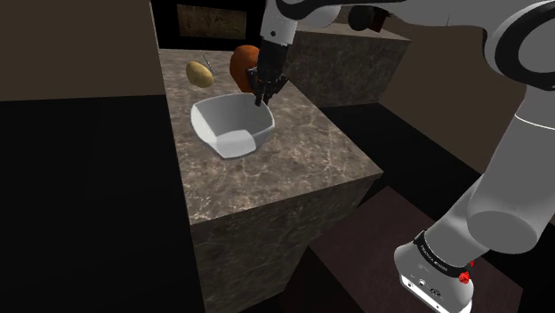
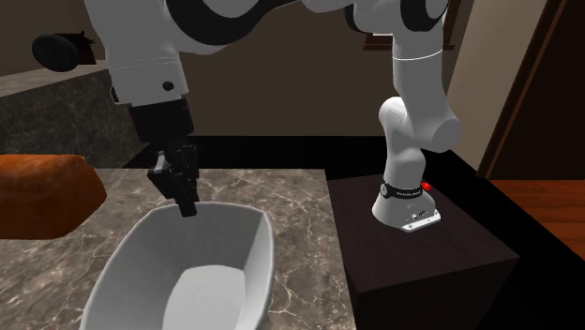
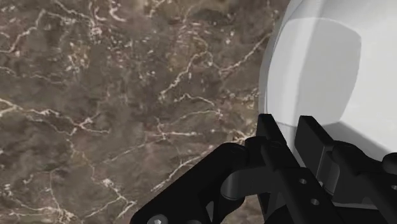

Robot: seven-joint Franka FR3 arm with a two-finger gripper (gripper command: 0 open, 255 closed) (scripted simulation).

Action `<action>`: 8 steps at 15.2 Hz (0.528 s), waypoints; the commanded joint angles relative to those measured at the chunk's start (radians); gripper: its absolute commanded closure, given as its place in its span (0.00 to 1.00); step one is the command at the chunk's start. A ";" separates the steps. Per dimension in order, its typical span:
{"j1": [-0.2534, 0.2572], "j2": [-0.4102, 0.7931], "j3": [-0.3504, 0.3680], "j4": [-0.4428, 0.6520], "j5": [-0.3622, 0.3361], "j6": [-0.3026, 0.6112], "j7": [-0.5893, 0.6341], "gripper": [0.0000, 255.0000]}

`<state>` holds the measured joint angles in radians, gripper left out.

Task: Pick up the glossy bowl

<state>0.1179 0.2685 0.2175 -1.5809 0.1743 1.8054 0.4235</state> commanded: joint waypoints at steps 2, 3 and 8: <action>0.001 -0.003 0.001 0.036 -0.001 -0.038 0.009 1.00; 0.001 -0.003 0.001 0.049 -0.002 -0.051 0.011 1.00; 0.001 -0.001 0.001 0.119 -0.004 -0.117 0.024 1.00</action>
<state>0.1185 0.2629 0.2187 -1.4855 0.1716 1.7054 0.4436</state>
